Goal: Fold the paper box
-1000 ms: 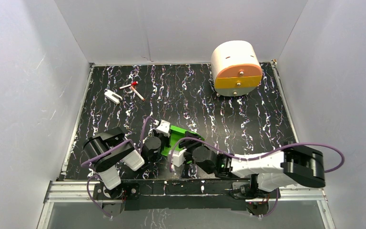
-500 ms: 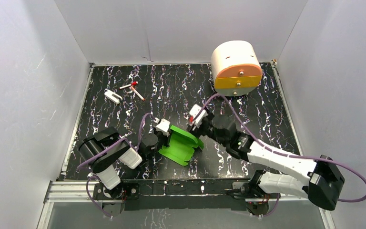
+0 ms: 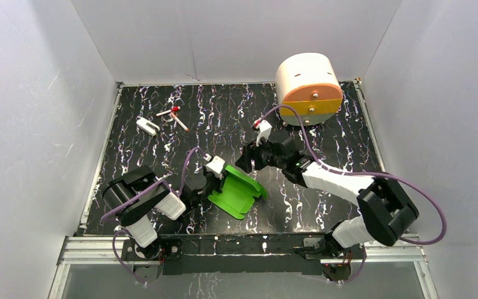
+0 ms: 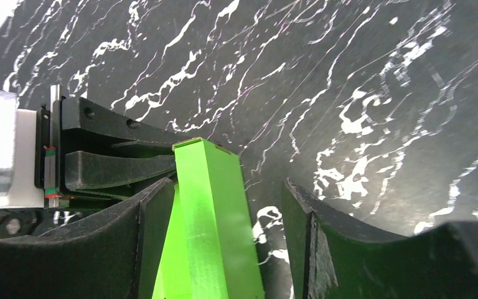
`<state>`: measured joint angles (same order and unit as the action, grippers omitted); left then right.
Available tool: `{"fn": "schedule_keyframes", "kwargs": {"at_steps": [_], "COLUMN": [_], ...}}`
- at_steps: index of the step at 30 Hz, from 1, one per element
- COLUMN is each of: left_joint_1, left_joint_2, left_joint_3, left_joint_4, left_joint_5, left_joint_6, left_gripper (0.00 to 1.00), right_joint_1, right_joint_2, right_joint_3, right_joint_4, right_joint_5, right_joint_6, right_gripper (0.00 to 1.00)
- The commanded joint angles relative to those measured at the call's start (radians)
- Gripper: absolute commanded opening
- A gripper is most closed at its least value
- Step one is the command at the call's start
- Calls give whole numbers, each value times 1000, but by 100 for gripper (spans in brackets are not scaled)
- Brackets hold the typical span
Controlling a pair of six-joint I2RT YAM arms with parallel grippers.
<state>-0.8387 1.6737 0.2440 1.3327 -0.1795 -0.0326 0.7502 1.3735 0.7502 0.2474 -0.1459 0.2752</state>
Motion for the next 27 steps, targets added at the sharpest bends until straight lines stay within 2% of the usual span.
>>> {"fn": "schedule_keyframes", "kwargs": {"at_steps": [1, 8, 19, 24, 27], "left_joint_1": [5, 4, 3, 2, -22], "left_joint_2": [-8, 0, 41, 62, 81], "left_joint_3": [3, 5, 3, -3, 9], "left_joint_4": [-21, -18, 33, 77, 88], "left_joint_5": [20, -34, -120, -205, -325], "left_joint_6": [27, 13, -16, -50, -66], "left_gripper": [0, 0, 0, 0, 0], "right_joint_1": [-17, -19, -19, -20, -18], "right_joint_2": [62, 145, 233, 237, 236], "right_joint_3": [13, -45, -68, -68, -69], "right_joint_4": [143, 260, 279, 249, 237], "right_joint_5": [-142, -202, -245, -222, -219], "right_joint_6": [181, 307, 361, 352, 355], "right_gripper": [69, 58, 40, 33, 31]}}
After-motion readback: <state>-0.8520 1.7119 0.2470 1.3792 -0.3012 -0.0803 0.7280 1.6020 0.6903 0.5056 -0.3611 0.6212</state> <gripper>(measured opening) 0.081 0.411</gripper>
